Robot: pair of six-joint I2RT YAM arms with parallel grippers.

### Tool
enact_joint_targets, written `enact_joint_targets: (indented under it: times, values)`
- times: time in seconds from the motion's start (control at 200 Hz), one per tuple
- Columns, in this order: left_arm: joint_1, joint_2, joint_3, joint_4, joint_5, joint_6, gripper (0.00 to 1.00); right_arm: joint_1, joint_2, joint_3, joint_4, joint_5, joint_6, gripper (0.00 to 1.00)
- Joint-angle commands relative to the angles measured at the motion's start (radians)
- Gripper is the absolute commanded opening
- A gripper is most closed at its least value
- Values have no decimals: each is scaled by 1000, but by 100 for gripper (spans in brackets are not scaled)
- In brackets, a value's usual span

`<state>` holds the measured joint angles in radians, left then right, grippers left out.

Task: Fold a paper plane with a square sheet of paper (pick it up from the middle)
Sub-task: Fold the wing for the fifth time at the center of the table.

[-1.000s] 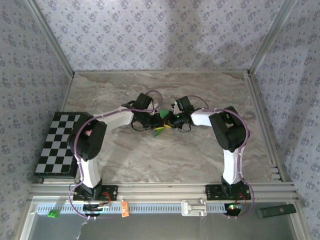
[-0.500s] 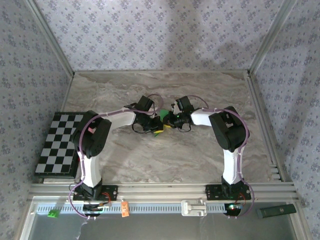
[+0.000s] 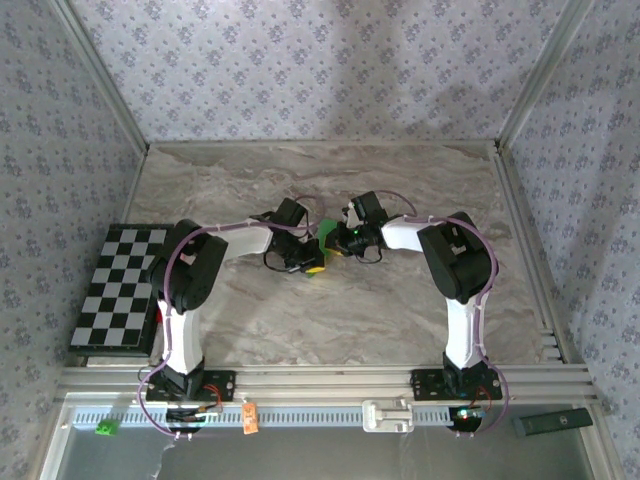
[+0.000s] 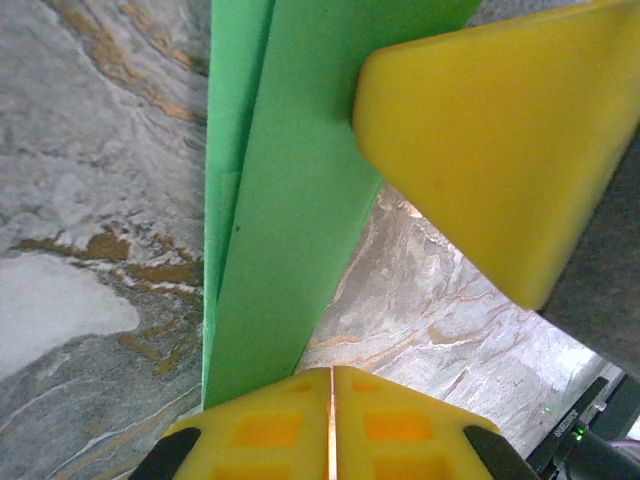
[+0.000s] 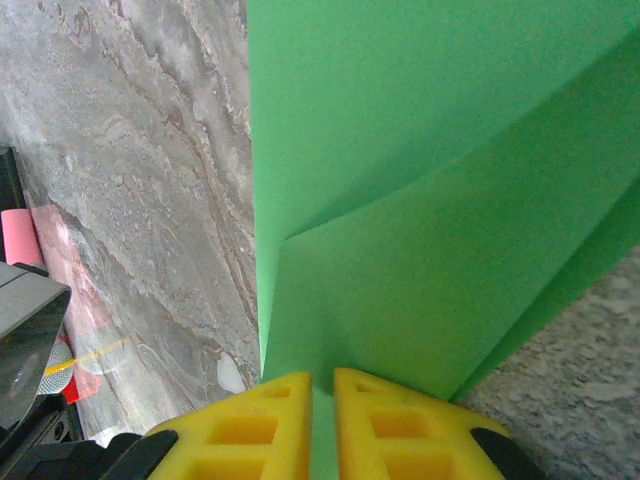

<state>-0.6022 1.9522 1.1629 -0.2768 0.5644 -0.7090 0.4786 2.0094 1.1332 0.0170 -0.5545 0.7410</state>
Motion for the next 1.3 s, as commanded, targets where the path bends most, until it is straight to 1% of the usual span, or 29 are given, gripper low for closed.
enact_joint_targets:
  times: [0.0,0.205,0.37,0.53,0.64,1.079,1.294]
  values:
    - [5,-24,1,8,22,-9,9,2,48,5,-48,53,-24,16]
    - [50,-97,-1,32,3,4,14,2,42,3,-48,48,-28,15]
    - [72,-79,-5,30,17,15,16,4,40,4,-45,42,-31,16]
    - [70,-37,-1,49,82,0,16,4,40,4,-39,38,-31,16]
    - [67,-30,-6,61,104,-3,16,5,41,2,-37,34,-28,17]
    - [40,6,6,20,97,14,12,7,39,2,-28,25,-23,21]
    - [32,13,14,5,84,19,12,7,35,2,-14,18,-19,24]
